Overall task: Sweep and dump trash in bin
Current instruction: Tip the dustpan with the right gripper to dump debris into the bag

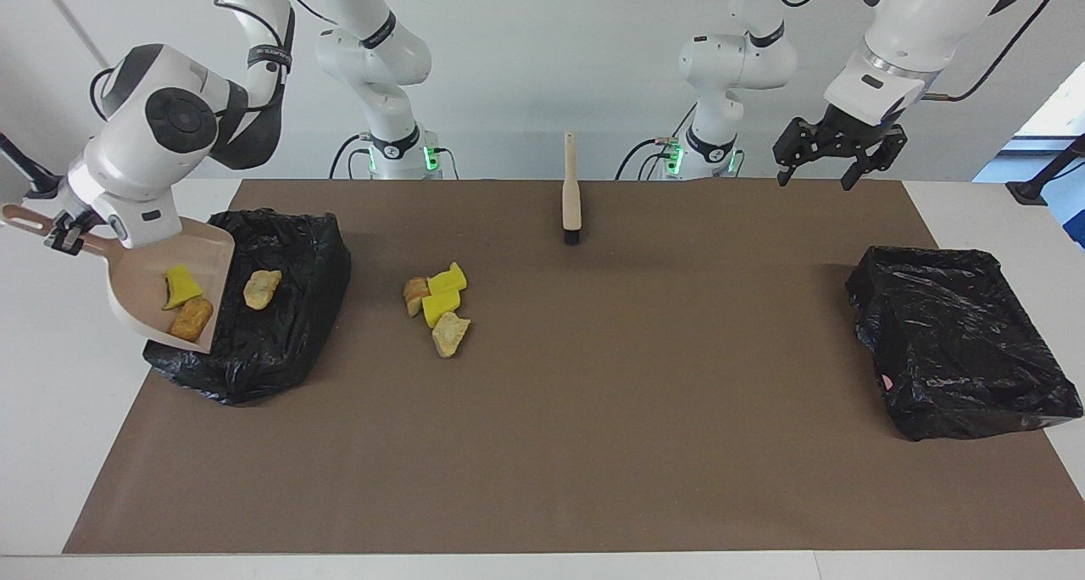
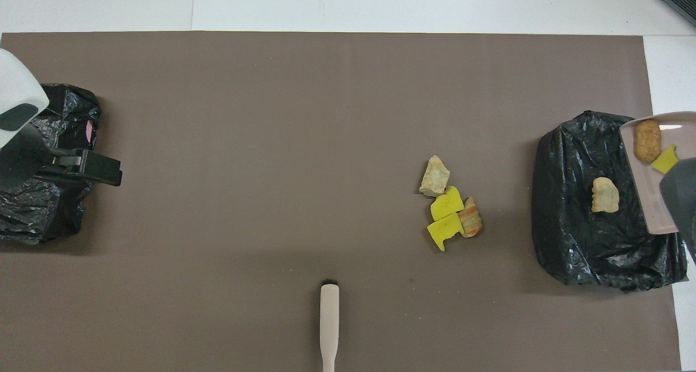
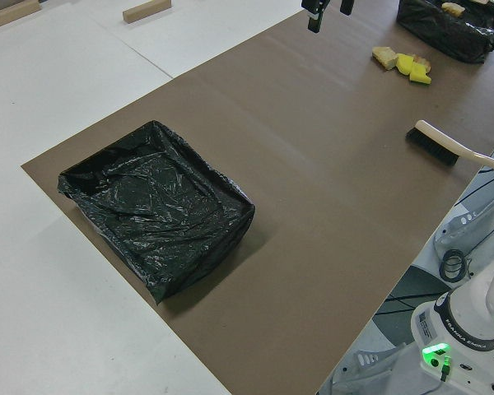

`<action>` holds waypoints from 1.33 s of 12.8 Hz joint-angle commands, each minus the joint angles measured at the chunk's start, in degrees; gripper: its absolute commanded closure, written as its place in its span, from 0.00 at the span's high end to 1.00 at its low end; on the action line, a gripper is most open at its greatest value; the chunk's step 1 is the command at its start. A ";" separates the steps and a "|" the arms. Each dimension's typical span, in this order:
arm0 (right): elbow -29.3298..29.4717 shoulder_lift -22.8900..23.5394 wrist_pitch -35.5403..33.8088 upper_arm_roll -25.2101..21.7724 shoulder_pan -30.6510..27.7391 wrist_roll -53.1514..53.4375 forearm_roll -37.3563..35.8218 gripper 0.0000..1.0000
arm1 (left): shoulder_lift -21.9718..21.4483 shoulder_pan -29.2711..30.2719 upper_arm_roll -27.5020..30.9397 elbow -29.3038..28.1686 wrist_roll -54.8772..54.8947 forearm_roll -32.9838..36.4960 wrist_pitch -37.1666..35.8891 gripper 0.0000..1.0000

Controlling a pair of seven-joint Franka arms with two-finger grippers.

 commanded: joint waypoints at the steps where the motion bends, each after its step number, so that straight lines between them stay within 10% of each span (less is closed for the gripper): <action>1: -5.37 -4.18 -0.77 0.22 1.32 4.23 -5.03 0.00 | 1.38 0.63 -0.73 2.61 3.01 1.33 -2.33 1.00; 17: -8.12 -8.59 -14.46 2.59 12.55 10.39 -11.56 0.00 | 0.58 7.74 -4.68 1.47 6.43 1.33 -1.28 1.00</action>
